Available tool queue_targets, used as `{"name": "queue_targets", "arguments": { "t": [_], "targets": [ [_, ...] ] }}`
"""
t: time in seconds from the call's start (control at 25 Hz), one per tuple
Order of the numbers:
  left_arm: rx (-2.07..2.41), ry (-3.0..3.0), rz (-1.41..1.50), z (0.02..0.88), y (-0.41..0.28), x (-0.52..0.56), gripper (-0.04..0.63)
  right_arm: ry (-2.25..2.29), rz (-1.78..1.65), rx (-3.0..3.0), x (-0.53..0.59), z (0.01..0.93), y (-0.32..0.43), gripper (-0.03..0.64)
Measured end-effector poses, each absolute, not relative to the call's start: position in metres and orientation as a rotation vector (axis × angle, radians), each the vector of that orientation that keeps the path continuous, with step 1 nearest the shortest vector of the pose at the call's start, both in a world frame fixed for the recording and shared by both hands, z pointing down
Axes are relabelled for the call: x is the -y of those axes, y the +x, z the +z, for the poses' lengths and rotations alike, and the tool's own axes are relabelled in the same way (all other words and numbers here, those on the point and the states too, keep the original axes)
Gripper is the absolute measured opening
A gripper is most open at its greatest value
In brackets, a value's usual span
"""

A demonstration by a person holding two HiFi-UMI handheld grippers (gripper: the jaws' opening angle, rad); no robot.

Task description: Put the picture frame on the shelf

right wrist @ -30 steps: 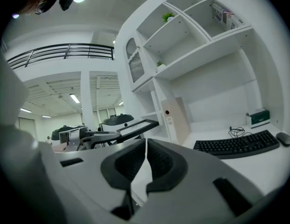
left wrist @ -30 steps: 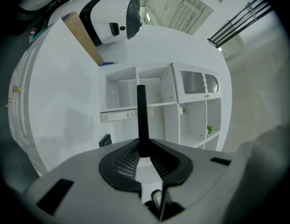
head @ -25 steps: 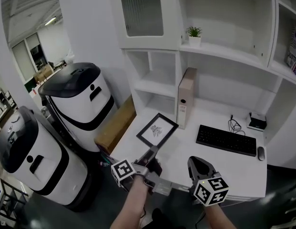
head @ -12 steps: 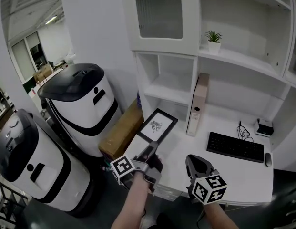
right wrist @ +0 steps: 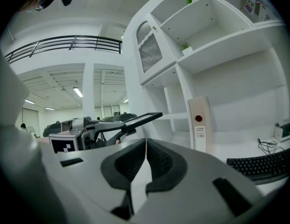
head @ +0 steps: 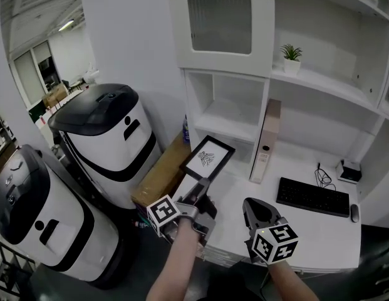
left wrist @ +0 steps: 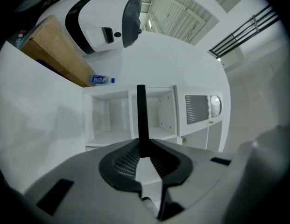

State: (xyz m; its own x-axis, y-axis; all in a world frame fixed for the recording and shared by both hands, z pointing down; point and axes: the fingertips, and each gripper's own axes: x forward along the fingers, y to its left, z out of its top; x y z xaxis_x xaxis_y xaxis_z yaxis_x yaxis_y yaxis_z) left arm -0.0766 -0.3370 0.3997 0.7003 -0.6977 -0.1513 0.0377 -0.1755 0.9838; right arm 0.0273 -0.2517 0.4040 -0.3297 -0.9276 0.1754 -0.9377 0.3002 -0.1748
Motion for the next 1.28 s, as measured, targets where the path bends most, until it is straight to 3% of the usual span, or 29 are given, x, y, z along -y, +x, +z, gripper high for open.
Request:
{"name": "queue_targets", "arguments": {
  "t": [1.28],
  "targets": [
    [0.711,1.596,-0.794,0.393,-0.046,0.459,0.061,1.577,0.253,2.655,0.385,0.374,0.053,0.002]
  ]
}}
